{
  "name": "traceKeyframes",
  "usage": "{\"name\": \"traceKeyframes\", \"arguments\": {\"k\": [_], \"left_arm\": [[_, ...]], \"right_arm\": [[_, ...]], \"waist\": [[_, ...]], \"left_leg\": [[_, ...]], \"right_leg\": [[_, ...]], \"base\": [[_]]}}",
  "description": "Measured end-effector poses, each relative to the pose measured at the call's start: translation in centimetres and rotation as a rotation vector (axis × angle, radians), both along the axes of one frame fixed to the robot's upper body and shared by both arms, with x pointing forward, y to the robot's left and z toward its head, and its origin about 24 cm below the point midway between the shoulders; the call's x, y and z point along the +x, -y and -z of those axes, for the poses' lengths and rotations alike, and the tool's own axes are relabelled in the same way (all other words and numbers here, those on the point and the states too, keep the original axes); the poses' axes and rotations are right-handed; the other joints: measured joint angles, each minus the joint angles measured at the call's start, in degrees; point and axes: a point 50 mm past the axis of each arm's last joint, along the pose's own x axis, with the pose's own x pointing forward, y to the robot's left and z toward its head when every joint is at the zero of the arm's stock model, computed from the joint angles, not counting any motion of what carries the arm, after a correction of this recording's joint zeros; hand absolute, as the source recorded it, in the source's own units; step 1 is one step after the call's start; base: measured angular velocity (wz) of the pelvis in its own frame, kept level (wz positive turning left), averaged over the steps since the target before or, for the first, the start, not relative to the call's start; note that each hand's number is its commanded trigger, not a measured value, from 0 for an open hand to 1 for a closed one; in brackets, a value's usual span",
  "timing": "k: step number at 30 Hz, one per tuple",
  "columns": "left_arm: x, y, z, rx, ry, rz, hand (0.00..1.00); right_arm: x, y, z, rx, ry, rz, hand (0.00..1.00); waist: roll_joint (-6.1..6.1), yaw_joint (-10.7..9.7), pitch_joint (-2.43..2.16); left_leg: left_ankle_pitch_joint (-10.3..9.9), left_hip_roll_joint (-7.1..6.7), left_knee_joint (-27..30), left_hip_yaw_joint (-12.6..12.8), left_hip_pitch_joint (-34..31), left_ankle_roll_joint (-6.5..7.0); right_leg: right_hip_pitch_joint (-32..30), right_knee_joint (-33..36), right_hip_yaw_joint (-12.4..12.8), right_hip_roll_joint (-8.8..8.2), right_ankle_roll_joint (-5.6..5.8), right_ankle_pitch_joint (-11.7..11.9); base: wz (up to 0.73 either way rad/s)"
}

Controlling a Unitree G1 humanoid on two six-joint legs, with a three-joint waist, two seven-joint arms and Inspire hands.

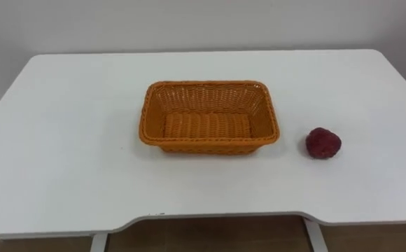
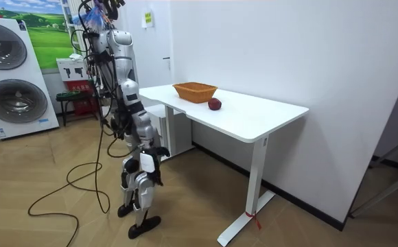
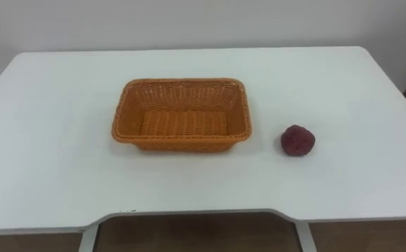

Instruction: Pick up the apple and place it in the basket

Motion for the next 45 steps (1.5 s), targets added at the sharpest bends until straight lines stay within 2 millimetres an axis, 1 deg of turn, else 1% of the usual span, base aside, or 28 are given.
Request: {"name": "traceKeyframes", "arguments": {"k": [1, 2, 4, 6, 8, 9, 10, 11, 12, 13, 15, 16, 19, 20, 22, 23, 24, 25, 28, 29, 31, 33, 35, 37, 38, 40, 42, 45], "left_arm": [[0.0, -0.1, 0.0, 0.012, 0.008, -0.007, 0.0], [0.1, -0.2, -0.1, 0.015, 0.011, -0.01, 0.0], [0.2, -0.4, -0.1, 0.022, 0.026, -0.027, 0.0], [0.2, -0.7, -0.3, 0.027, 0.037, -0.029, 0.0], [-0.1, -0.9, -0.4, 0.036, 0.048, -0.037, 0.0], [-0.2, -1.1, -0.5, 0.043, 0.055, -0.034, 0.0], [-0.2, -1.3, -0.6, 0.049, 0.072, -0.045, 0.0], [-0.2, -1.4, -0.7, 0.053, 0.078, -0.049, 0.0], [-0.2, -1.6, -0.7, 0.059, 0.088, -0.046, 0.0], [-0.2, -1.6, -0.8, 0.061, 0.092, -0.043, 0.0], [-0.2, -1.7, -0.8, 0.061, 0.103, -0.045, 0.0], [-0.2, -1.7, -0.8, 0.061, 0.107, -0.047, 0.0], [0.2, -2.0, -0.9, 0.069, 0.121, -0.034, 0.0], [0.3, -2.1, -0.9, 0.07, 0.126, -0.03, 0.0], [0.5, -2.3, -1.1, 0.075, 0.14, -0.017, 0.0], [0.6, -2.4, -1.1, 0.077, 0.144, -0.01, 0.0], [0.7, -2.5, -1.1, 0.08, 0.153, -0.001, 0.0], [0.7, -2.6, -1.2, 0.089, 0.156, -0.001, 0.0], [0.4, -2.6, -1.2, 0.1, 0.15, -0.001, 0.0], [0.5, -2.6, -1.2, 0.1, 0.153, 0.0, 0.0], [0.9, -2.4, -1.1, 0.093, 0.156, 0.026, 0.0], [1.1, -2.1, -1.0, 0.081, 0.153, 0.06, 0.0], [1.5, -1.8, -1.0, 0.072, 0.16, 0.084, 0.0], [1.9, -1.8, -1.0, 0.07, 0.166, 0.087, 0.0], [1.9, -1.9, -1.0, 0.07, 0.166, 0.088, 0.0], [2.0, -1.8, -1.0, 0.067, 0.168, 0.093, 0.0], [2.1, -1.7, -0.9, 0.06, 0.163, 0.112, 0.0], [2.2, -1.5, -0.9, 0.046, 0.159, 0.132, 0.0]], "right_arm": [[0.3, 0.3, -0.1, -0.016, 0.017, 0.091, 0.0], [0.5, 0.5, -0.1, -0.024, 0.024, 0.129, 0.0], [1.6, 1.5, -0.5, -0.066, 0.057, 0.232, 0.0], [2.4, 2.4, -0.9, -0.104, 0.091, 0.299, 0.0], [3.7, 3.6, -1.7, -0.148, 0.128, 0.345, 0.0], [4.4, 4.5, -2.3, -0.187, 0.153, 0.378, 0.0], [5.0, 5.5, -3.1, -0.233, 0.176, 0.42, 0.0], [5.2, 5.9, -3.4, -0.255, 0.184, 0.439, 0.0], [5.8, 6.8, -4.2, -0.304, 0.195, 0.456, 0.0], [6.1, 7.2, -4.7, -0.332, 0.197, 0.449, 0.0], [7.4, 8.8, -6.7, -0.445, 0.19, 0.421, 0.0], [7.8, 9.1, -7.3, -0.475, 0.186, 0.413, 0.0], [10.3, 10.8, -11.7, -0.714, 0.18, 0.329, 0.0], [10.6, 11.0, -12.5, -0.757, 0.18, 0.321, 0.0], [11.5, 11.5, -14.9, -0.932, 0.138, 0.282, 0.0], [11.7, 11.5, -15.5, -0.982, 0.121, 0.269, 0.0], [11.8, 11.6, -16.5, -1.077, 0.084, 0.242, 0.0], [12.1, 11.5, -17.5, -1.159, 0.062, 0.222, 0.0], [12.8, 11.1, -18.9, -1.297, 0.03, 0.161, 0.0], [13.1, 10.9, -19.6, -1.363, 0.014, 0.134, 0.0], [14.2, 9.9, -21.2, -1.515, 0.026, 0.05, 0.0], [15.2, 9.0, -22.2, -1.615, 0.061, -0.022, 0.0], [16.1, 8.4, -22.8, -1.665, 0.102, -0.081, 0.0], [17.1, 7.7, -23.2, -1.705, 0.157, -0.176, 0.0], [17.4, 7.5, -23.2, -1.712, 0.174, -0.205, 0.0], [18.3, 6.7, -23.2, -1.729, 0.229, -0.324, 0.0], [18.8, 6.0, -23.0, -1.719, 0.271, -0.402, 0.0], [19.6, 5.0, -22.5, -1.691, 0.34, -0.521, 0.0]], "waist": [[0.01, -0.3, 0.0], [0.04, -0.5, -0.02], [0.23, -1.1, -0.03], [0.31, -1.1, -0.04], [0.22, -1.1, -0.14], [0.34, -1.5, -0.11], [0.23, -1.6, -0.16], [0.06, -1.8, -0.22], [-0.04, -1.9, -0.23], [-0.28, -1.8, -0.35], [-0.19, -2.0, -0.31], [-0.2, -1.9, -0.31], [-0.18, -1.6, -0.27], [-0.21, -1.6, -0.26], [-0.3, -1.1, -0.18], [-0.39, -1.0, -0.18], [-0.6, -0.7, -0.26], [-0.59, -0.6, -0.16], [-0.62, -0.5, -0.1], [-0.63, 0.2, -0.13], [-0.46, 0.9, -0.08], [-0.29, 1.4, -0.07], [-0.13, 2.2, -0.14], [-0.21, 3.4, 0.03], [-0.25, 3.6, 0.06], [-0.33, 3.8, 0.09], [-0.68, 3.8, 0.34], [-0.74, 3.8, 0.36]], "left_leg": [[-0.1, 0.02, 0.0, 0.0, 0.0, 0.0], [-0.1, 0.02, 0.0, 0.1, 0.0, 0.01], [-0.1, 0.05, -0.2, 0.4, 0.0, 0.02], [-0.1, 0.05, -0.3, 0.7, 0.0, 0.02], [-0.1, 0.09, -0.4, 1.2, 0.0, 0.02], [-0.1, 0.03, -0.3, 1.2, 0.0, 0.03], [-0.1, 0.0, -0.3, 1.2, 0.0, 0.03], [-0.1, -0.01, -0.3, 1.2, 0.0, 0.03], [-0.1, -0.02, -0.3, 1.2, -0.2, 0.03], [-0.1, -0.03, -0.3, 1.2, -0.2, 0.03], [-0.1, -0.05, -0.2, 1.2, -0.7, 0.03], [-0.1, -0.05, -0.2, 1.2, -0.7, 0.03], [-0.1, 0.01, -0.2, 1.5, -1.2, 0.04], [-0.1, 0.01, -0.2, 1.5, -1.2, 0.04], [-0.1, -0.01, 0.1, 1.4, -1.7, 0.04], [-0.1, -0.01, 0.3, 1.4, -2.0, 0.04], [-0.1, -0.03, 0.4, 1.2, -2.8, 0.04], [0.0, -0.03, 0.5, 1.2, -3.2, 0.06], [0.0, 0.02, 0.5, 1.2, -3.7, 0.06], [0.0, 0.0, 0.5, 1.2, -3.6, 0.07], [0.0, 0.02, 0.5, 1.2, -3.9, 0.06], [0.0, 0.04, 0.5, 1.2, -4.1, 0.06], [0.0, 0.07, 0.5, 1.2, -4.0, 0.06], [0.0, 0.12, 0.4, 1.2, -3.8, 0.05], [0.0, 0.13, 0.4, 1.2, -3.7, 0.04], [0.0, 0.1, 0.4, 0.8, -3.7, 0.04], [0.0, 0.07, 0.4, 0.3, -3.6, 0.04], [0.0, 0.11, 0.5, 0.2, -3.5, 0.04]], "right_leg": [[0.0, -0.1, 0.0, 0.02, 0.0, 0.0], [0.0, -0.1, 0.0, 0.02, 0.0, 0.0], [-0.3, -0.1, 0.4, 0.01, 0.02, 0.0], [-0.4, 0.0, 0.8, 0.0, 0.02, 0.0], [-0.8, 0.0, 1.3, 0.08, 0.03, 0.0], [-0.7, 0.0, 1.3, 0.06, 0.08, 0.0], [-0.6, 0.0, 1.3, 0.04, 0.12, 0.0], [-0.6, 0.0, 1.3, 0.05, 0.12, 0.0], [-0.7, 0.0, 1.3, 0.06, 0.12, 0.0], [-0.7, 0.0, 1.3, 0.06, 0.12, 0.0], [-1.0, 0.0, 1.5, 0.07, 0.13, 0.0], [-1.2, 0.0, 1.6, 0.08, 0.13, 0.0], [-2.2, 0.7, 1.7, 0.13, 0.18, 0.0], [-2.2, 0.7, 1.8, 0.12, 0.19, 0.0], [-2.5, 0.7, 1.8, 0.14, 0.2, 0.0], [-2.8, 0.8, 1.8, 0.13, 0.2, 0.0], [-3.5, 0.8, 1.7, 0.13, 0.21, 0.0], [-4.1, 1.1, 1.6, 0.13, 0.21, 0.0], [-4.4, 1.2, 1.6, 0.16, 0.21, 0.0], [-4.5, 1.1, 1.6, 0.15, 0.21, 0.0], [-5.0, 1.3, 1.6, 0.16, 0.18, 0.1], [-5.1, 1.3, 1.5, 0.17, 0.18, 0.1], [-5.1, 1.3, 1.5, 0.17, 0.17, 0.1], [-5.0, 1.5, 1.5, 0.21, 0.17, 0.1], [-4.9, 1.5, 1.5, 0.21, 0.17, 0.1], [-4.6, 1.2, 1.2, 0.17, 0.14, 0.1], [-4.1, 0.8, 0.9, 0.16, 0.12, 0.2], [-4.1, 0.8, 0.7, 0.14, 0.12, 0.2]], "base": [[0.0], [0.0], [-0.06], [-0.1], [-0.13], [-0.05], [0.0], [0.0], [0.0], [0.0], [0.0], [-0.05], [-0.06], [0.0], [0.0], [0.04], [0.05], [0.04], [0.0], [-0.03], [0.0], [0.0], [0.0], [0.0], [0.0], [0.06], [0.09], [0.02]]}}
